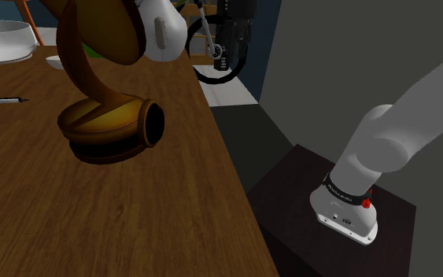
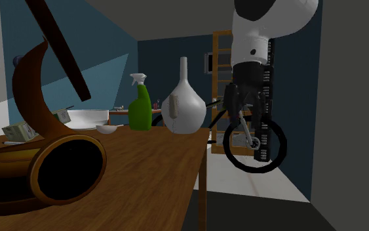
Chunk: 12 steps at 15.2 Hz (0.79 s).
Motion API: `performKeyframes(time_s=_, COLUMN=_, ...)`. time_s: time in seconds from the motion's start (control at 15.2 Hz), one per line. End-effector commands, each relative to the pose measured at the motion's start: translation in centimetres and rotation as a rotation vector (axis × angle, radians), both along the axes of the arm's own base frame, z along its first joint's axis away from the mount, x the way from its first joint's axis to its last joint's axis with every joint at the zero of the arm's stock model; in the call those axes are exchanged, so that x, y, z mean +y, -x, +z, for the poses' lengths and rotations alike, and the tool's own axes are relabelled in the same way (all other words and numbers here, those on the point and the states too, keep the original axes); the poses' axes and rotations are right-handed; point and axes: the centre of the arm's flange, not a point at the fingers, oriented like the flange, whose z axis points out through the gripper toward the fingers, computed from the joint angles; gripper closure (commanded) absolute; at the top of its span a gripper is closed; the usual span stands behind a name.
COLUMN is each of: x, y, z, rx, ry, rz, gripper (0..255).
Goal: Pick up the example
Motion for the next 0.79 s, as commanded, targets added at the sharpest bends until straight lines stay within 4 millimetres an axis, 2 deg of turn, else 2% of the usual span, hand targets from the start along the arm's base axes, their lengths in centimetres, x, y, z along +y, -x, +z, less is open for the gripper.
performKeyframes(time_s=0.0, x=1.5, y=-1.7, z=1.0, rx=-0.018, ry=-0.02, rz=0.014, gripper=0)
performKeyframes(time_s=0.73, x=8.8, y=-9.8, z=7.2, rx=-0.114, ry=-0.126, rz=0.088, gripper=0)
